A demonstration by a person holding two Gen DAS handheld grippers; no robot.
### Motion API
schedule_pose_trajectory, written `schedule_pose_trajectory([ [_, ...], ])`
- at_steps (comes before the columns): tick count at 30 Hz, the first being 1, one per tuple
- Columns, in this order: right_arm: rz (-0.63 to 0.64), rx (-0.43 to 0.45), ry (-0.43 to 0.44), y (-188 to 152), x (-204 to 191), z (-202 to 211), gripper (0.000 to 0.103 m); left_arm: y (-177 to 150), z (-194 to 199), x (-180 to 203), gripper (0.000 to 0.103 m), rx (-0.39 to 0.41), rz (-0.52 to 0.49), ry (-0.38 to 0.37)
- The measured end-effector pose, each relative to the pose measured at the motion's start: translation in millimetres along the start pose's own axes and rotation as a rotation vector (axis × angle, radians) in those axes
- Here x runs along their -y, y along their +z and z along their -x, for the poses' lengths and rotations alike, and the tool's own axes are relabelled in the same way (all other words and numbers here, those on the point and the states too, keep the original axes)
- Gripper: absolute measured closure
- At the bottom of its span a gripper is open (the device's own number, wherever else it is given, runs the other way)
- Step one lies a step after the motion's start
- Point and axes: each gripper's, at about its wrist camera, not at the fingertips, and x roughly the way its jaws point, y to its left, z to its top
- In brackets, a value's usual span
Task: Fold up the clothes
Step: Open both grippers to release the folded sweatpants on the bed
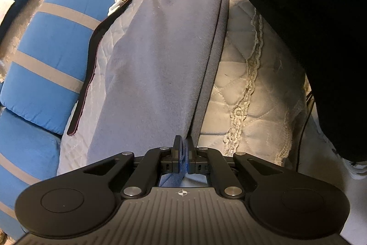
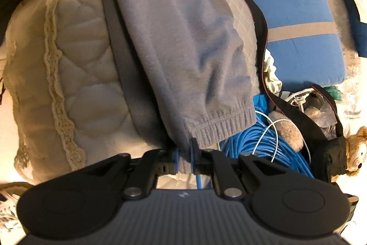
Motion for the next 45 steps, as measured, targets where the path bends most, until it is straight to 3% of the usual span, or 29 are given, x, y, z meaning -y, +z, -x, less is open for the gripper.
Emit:
schedule_pose_trajectory([
  [3, 0.029, -0.001, -0.002, 0, -3, 2, 0.088, 0, -1, 0, 0.101, 0.004, 0.007, 0.003],
  [4, 0.047, -0.006, -0.015, 0, -4, 3, 0.069, 0, -1, -1, 0.100, 0.005, 0.011, 0.002],
  [5, 0.060, -0.008, -0.022, 0, -4, 5, 0.062, 0, 0, -2, 0.099, 0.006, 0.016, 0.000],
  [12, 0.072, -0.047, 0.040, -8, 8, 22, 0.042, -14, 18, -16, 0.097, -0.003, 0.080, -0.045],
  [14, 0.039, -0.052, 0.051, -10, 15, 29, 0.031, -24, 27, -26, 0.094, 0.001, 0.119, -0.075],
  [15, -0.014, -0.044, 0.067, -9, 24, 32, 0.029, -29, 33, -32, 0.087, 0.008, 0.139, -0.089],
  [17, -0.122, -0.023, 0.091, -6, 42, 39, 0.021, -38, 45, -44, 0.049, 0.029, 0.163, -0.080],
  [19, -0.239, 0.020, 0.103, 0, 65, 46, 0.012, -46, 57, -56, 0.038, 0.060, 0.172, -0.050],
  [21, -0.331, 0.062, 0.108, 8, 85, 50, 0.002, -53, 66, -71, 0.038, 0.067, 0.190, -0.048],
  [30, -0.504, 0.215, 0.126, 69, 156, 51, 0.000, -93, 72, -131, 0.038, 0.003, 0.223, 0.014],
  [35, -0.505, 0.268, 0.104, 119, 177, 51, 0.000, -129, 75, -165, 0.038, 0.016, 0.328, -0.019],
  [38, -0.446, 0.242, 0.036, 157, 168, 53, 0.000, -153, 74, -181, 0.038, 0.023, 0.373, -0.002],
  [42, -0.392, 0.274, 0.048, 201, 147, 66, 0.000, -174, 72, -184, 0.038, 0.032, 0.316, 0.036],
  [45, -0.389, 0.322, 0.074, 231, 126, 79, 0.000, -186, 61, -170, 0.038, 0.046, 0.187, 0.047],
])
